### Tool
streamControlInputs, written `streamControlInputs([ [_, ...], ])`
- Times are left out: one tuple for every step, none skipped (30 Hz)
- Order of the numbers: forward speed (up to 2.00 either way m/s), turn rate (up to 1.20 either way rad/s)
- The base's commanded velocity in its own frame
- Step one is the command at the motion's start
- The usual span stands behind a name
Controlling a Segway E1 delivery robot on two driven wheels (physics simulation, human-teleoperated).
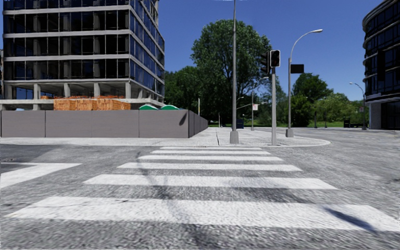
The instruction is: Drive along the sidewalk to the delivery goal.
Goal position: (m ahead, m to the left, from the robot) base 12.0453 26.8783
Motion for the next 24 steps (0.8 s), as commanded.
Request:
streamControlInputs([
  [1.61, -0.58],
  [1.61, -0.58],
  [1.64, -0.58],
  [1.65, -0.58],
  [1.65, -0.5],
  [1.65, -0.5],
  [1.67, -0.03],
  [1.78, 0.0],
  [1.87, 0.0],
  [1.87, 0.0],
  [1.89, 0.0],
  [1.9, 0.0],
  [1.9, 0.0],
  [1.9, 0.0],
  [1.9, 0.0],
  [1.9, 0.0],
  [1.9, 0.0],
  [1.9, 0.0],
  [1.9, 0.05],
  [1.9, 0.1],
  [1.9, 0.12],
  [1.9, 0.12],
  [1.9, 0.12],
  [1.9, 0.12],
])
